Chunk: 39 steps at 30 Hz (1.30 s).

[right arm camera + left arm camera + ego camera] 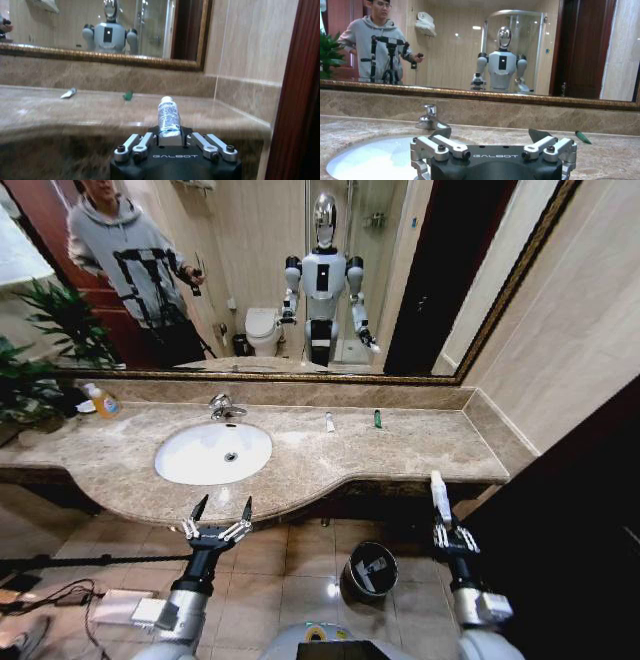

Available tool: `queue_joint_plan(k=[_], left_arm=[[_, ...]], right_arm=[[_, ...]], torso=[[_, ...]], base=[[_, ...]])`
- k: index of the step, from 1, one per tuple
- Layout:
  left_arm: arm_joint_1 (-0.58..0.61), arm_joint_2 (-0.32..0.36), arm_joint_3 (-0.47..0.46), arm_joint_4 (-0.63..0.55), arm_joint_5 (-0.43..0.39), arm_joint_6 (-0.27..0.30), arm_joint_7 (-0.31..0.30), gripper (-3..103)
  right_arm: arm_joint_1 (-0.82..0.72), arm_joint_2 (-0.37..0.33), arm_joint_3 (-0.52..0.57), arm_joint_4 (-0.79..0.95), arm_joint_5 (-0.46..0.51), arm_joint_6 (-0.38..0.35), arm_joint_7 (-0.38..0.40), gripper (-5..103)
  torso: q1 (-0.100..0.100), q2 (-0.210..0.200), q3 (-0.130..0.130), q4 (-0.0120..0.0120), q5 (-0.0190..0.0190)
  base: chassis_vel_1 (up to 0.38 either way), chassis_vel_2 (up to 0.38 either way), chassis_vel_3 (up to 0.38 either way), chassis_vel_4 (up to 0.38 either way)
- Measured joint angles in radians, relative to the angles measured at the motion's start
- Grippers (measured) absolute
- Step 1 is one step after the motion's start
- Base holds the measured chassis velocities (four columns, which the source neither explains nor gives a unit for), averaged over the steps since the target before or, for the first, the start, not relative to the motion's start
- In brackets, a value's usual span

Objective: Pick up the trash from the sink and place it in the trash bin.

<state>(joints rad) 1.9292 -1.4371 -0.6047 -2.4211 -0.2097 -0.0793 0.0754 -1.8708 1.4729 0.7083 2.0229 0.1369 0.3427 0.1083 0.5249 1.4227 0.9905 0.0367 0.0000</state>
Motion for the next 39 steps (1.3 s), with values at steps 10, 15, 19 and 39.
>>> queue_joint_plan(k=[10, 15, 19, 39], left_arm=[[0.0, 0.0, 0.0, 0.0, 0.0, 0.0, 0.0, 100], [0.0, 0.0, 0.0, 0.0, 0.0, 0.0, 0.0, 100], [0.0, 0.0, 0.0, 0.0, 0.0, 0.0, 0.0, 100], [0.0, 0.0, 0.0, 0.0, 0.0, 0.0, 0.0, 100]], right_arm=[[0.009, 0.036, -0.057, -0.182, -0.101, 0.093, -0.01, 26], [0.043, 0.028, -0.074, -0.28, -0.097, 0.02, -0.065, 26], [0.09, 0.008, -0.076, -0.373, -0.089, -0.011, -0.137, 26], [0.435, -0.005, -0.104, -0.916, -0.218, -0.125, -0.259, 26]], torso=[[0.0, 0.0, 0.0, 0.0, -0.0002], [0.0, 0.0, 0.0, 0.0, 0.0], [0.0, 0.0, 0.0, 0.0001, 0.0], [0.0, 0.0, 0.0, 0.0, 0.0]], base=[[0.0, 0.0, 0.0, 0.0], [0.0, 0.0, 0.0, 0.0], [0.0, 0.0, 0.0, 0.0], [0.0, 0.0, 0.0, 0.0]])
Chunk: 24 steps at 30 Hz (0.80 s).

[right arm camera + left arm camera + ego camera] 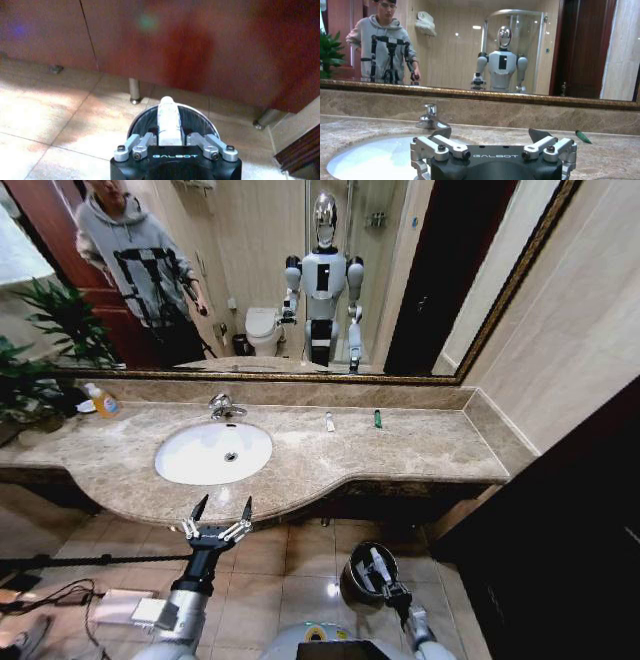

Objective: Pick up the trash from the sink and place it in the trash bin.

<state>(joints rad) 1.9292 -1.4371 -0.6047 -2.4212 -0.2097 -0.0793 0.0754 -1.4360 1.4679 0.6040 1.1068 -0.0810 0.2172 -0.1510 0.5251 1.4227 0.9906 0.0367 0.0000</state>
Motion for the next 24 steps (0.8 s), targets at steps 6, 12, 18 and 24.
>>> queue_joint_plan(k=[6, 12, 18, 24], left_arm=[[0.0, 0.0, 0.0, 0.0, 0.0, 0.0, 0.0, 100], [0.0, 0.0, 0.0, 0.0, 0.0, 0.0, 0.0, 100], [0.0, 0.0, 0.0, 0.0, 0.0, 0.0, 0.0, 100], [0.0, 0.0, 0.0, 0.0, 0.0, 0.0, 0.0, 100]], right_arm=[[0.096, 0.008, 0.003, -0.162, -0.042, 0.009, 0.02, 26], [0.159, 0.009, 0.004, -0.255, -0.066, 0.01, 0.031, 26], [0.239, 0.016, 0.005, -0.367, -0.071, 0.01, 0.057, 26], [0.311, 0.019, 0.009, -0.491, -0.07, 0.016, 0.069, 26]], torso=[[0.0, 0.0, 0.0, 0.0, 0.0], [0.0, 0.0, 0.0, 0.0, 0.0], [0.0, 0.0, 0.0, 0.0001, 0.0], [0.0, 0.0, 0.0, 0.0002, 0.0]], base=[[0.0, 0.0, 0.0, 0.0], [0.0, 0.0, 0.0, 0.0], [0.0, 0.0, 0.0, 0.0], [0.0, 0.0, 0.0, 0.0]])
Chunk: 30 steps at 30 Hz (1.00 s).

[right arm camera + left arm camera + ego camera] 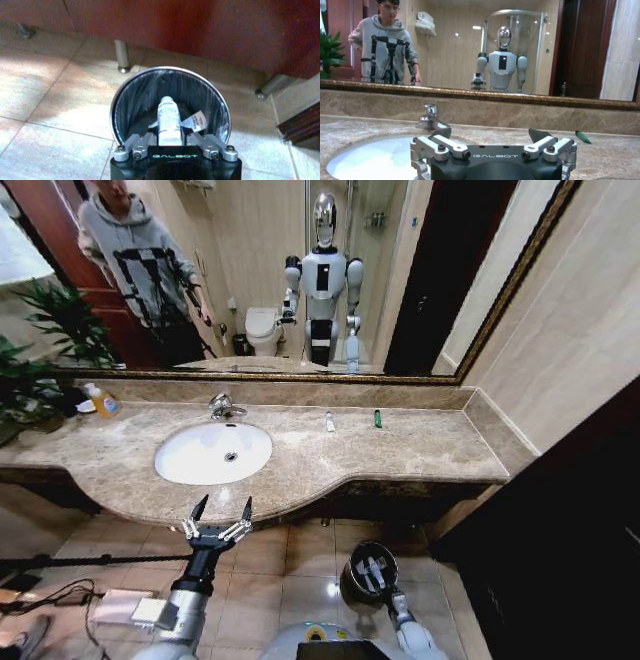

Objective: Pick up the trash from the sink and place it in the trash bin.

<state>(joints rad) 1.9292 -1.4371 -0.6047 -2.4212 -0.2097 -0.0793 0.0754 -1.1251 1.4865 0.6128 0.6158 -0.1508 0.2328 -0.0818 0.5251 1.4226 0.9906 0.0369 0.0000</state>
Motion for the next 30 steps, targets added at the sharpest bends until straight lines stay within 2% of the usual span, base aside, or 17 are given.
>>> queue_joint_plan(k=[9, 11, 15, 17, 20, 21, 23, 24, 27, 29, 30], left_arm=[[0.0, 0.0, 0.0, 0.0, 0.0, 0.0, 0.0, 100], [0.0, 0.0, 0.0, 0.0, 0.0, 0.0, 0.0, 100], [0.0, 0.0, 0.0, 0.0, 0.0, 0.0, 0.0, 100], [0.0, 0.0, 0.0, 0.0, 0.0, 0.0, 0.0, 100], [0.0, 0.0, 0.0, 0.0, 0.0, 0.0, 0.0, 100], [0.0, 0.0, 0.0, 0.0, 0.0, 0.0, 0.0, 100], [0.0, 0.0, 0.0, 0.0, 0.0, 0.0, 0.0, 100], [0.0, 0.0, 0.0, 0.0, 0.0, 0.0, 0.0, 100], [0.0, 0.0, 0.0, 0.0, 0.0, 0.0, 0.0, 100], [0.0, 0.0, 0.0, 0.0, 0.0, 0.0, 0.0, 100], [0.0, 0.0, 0.0, 0.0, 0.0, 0.0, 0.0, 100]], right_arm=[[0.066, -0.003, 0.003, -0.109, -0.001, 0.008, 0.007, 26], [0.073, -0.003, 0.004, -0.12, -0.001, 0.006, 0.007, 23], [0.099, -0.001, 0.008, -0.166, -0.001, 0.003, 0.002, 41], [0.102, 0.0, 0.01, -0.172, -0.001, 0.003, 0.003, 41], [0.105, 0.0, 0.011, -0.18, 0.0, -0.001, 0.004, 57], [0.105, 0.0, 0.011, -0.18, 0.0, -0.001, 0.004, 57], [0.104, 0.002, 0.014, -0.187, 0.006, -0.001, 0.003, 68], [0.104, 0.002, 0.014, -0.187, 0.006, -0.001, 0.003, 68], [0.094, 0.005, 0.014, -0.179, 0.01, 0.003, 0.004, 85], [0.092, 0.005, 0.014, -0.175, 0.011, 0.003, 0.005, 85], [0.09, 0.005, 0.015, -0.17, 0.013, 0.004, 0.007, 90]], torso=[[0.0, 0.0, 0.0, -0.0001, 0.0001], [0.0, 0.0, 0.0, -0.0001, 0.0], [0.0, 0.0, 0.0, -0.0001, 0.0], [0.0, 0.0, 0.0, -0.0001, 0.0], [0.0, 0.0, 0.0, -0.0001, -0.0001], [0.0, 0.0, 0.0, -0.0001, -0.0001], [0.0, 0.0, 0.0, -0.0001, 0.0], [0.0, 0.0, 0.0, -0.0001, 0.0], [0.0, 0.0, 0.0, -0.0002, 0.0001], [0.0, 0.0, 0.0, -0.0001, 0.0], [0.0, 0.0, 0.0, -0.0001, 0.0]], base=[[0.0, 0.0, 0.0, 0.0], [0.0, 0.0, 0.0, 0.0], [0.0, 0.0, 0.0, 0.0], [0.0, 0.0, 0.0, 0.0], [0.0, 0.0, 0.0, 0.0], [0.0, 0.0, 0.0, 0.0], [0.0, 0.0, 0.0, 0.0], [0.0, 0.0, 0.0, 0.0], [0.0, 0.0, 0.0, 0.0], [0.0, 0.0, 0.0, 0.0], [0.0, 0.0, 0.0, 0.0]])
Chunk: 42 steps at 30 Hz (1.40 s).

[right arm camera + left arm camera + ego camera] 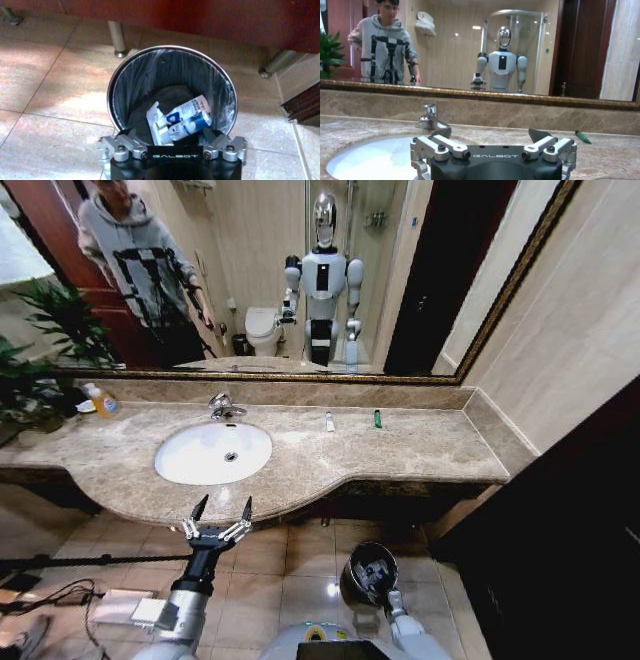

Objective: Pick up the trash from the sink and place it in the trash bin.

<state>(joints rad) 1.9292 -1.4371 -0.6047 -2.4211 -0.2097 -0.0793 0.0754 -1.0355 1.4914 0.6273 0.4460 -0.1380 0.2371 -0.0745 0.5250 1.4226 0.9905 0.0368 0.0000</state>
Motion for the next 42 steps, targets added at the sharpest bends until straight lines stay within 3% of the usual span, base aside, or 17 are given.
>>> queue_joint_plan(k=[3, 17, 21, 28, 42], left_arm=[[0.0, 0.0, 0.0, 0.0, 0.0, 0.0, 0.0, 100], [0.0, 0.0, 0.0, 0.0, 0.0, 0.0, 0.0, 100], [0.0, 0.0, 0.0, 0.0, 0.0, 0.0, 0.0, 100], [0.0, 0.0, 0.0, 0.0, 0.0, 0.0, 0.0, 100], [0.0, 0.0, 0.0, 0.0, 0.0, 0.0, 0.0, 100]], right_arm=[[-0.018, 0.001, 0.0, 0.032, 0.009, 0.004, 0.006, 100], [-0.269, 0.023, -0.021, 0.493, 0.135, -0.048, -0.035, 100], [-0.362, 0.023, -0.02, 0.735, 0.241, -0.055, -0.027, 100], [-0.479, 0.029, 0.001, 0.971, 0.215, 0.009, 0.036, 100], [-0.681, 0.033, 0.017, 1.463, 0.241, -0.034, 0.113, 100]], torso=[[0.0, 0.0, 0.0, 0.0, 0.0], [0.0, 0.0, 0.0, 0.0, 0.0], [0.0, 0.0, 0.0, 0.0001, -0.0002], [0.0, 0.0, 0.0, 0.0, -0.0002], [0.0, 0.0, 0.0, 0.0, -0.0001]], base=[[0.0, 0.0, 0.0, 0.0], [0.0, 0.0, 0.0, 0.0], [0.0, 0.0, 0.0, 0.0], [0.0, 0.0, 0.0, 0.0], [0.0, 0.0, 0.0, 0.0]])
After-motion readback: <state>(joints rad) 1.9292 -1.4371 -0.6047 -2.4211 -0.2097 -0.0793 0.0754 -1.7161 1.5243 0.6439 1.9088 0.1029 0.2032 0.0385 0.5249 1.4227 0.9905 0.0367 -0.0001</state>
